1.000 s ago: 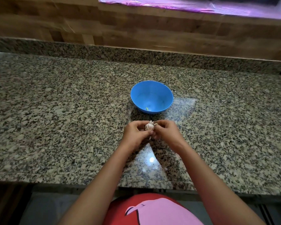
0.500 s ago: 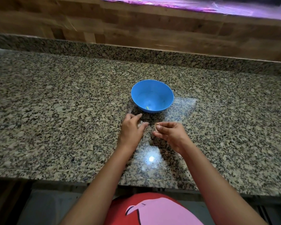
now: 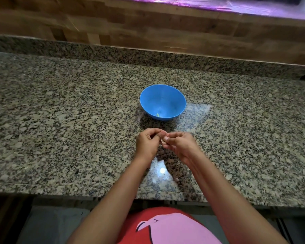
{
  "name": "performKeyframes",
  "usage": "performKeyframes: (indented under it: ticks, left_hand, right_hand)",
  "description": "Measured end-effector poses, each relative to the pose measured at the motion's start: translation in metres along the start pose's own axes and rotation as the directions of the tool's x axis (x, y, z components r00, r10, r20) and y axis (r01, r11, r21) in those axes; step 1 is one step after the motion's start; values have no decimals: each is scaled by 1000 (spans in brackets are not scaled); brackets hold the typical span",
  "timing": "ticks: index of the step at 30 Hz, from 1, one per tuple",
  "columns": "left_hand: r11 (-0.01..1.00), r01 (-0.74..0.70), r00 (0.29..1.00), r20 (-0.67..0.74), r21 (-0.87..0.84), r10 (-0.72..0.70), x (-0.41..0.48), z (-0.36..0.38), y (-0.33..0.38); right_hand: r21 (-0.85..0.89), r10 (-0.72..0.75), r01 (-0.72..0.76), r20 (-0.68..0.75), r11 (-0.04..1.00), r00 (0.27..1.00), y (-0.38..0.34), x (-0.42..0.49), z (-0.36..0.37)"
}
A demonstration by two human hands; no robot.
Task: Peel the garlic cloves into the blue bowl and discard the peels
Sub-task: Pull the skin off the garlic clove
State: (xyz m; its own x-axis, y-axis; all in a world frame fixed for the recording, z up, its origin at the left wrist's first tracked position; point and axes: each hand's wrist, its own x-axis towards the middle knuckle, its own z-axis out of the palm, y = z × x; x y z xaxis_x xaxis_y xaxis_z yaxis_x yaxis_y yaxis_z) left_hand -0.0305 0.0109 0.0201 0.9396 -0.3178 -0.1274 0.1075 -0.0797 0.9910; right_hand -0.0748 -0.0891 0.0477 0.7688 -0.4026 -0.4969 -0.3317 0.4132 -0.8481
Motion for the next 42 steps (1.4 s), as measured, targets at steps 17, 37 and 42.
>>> performKeyframes:
  ticks: [17, 37, 42]
  left_hand:
    - [983, 60, 995, -67, -172, -73, 7, -21, 6]
    - [936, 28, 1000, 1, -351, -29, -30, 2, 2]
    - [824, -327, 944, 199, 463, 262, -41, -13, -29]
  right_hand:
    - [-370, -142, 97, -95, 924, 985, 22, 19, -1]
    - [73, -138, 142, -48, 987, 989, 24, -29, -9]
    - [-622, -276, 210, -10, 754, 961, 18, -22, -32]
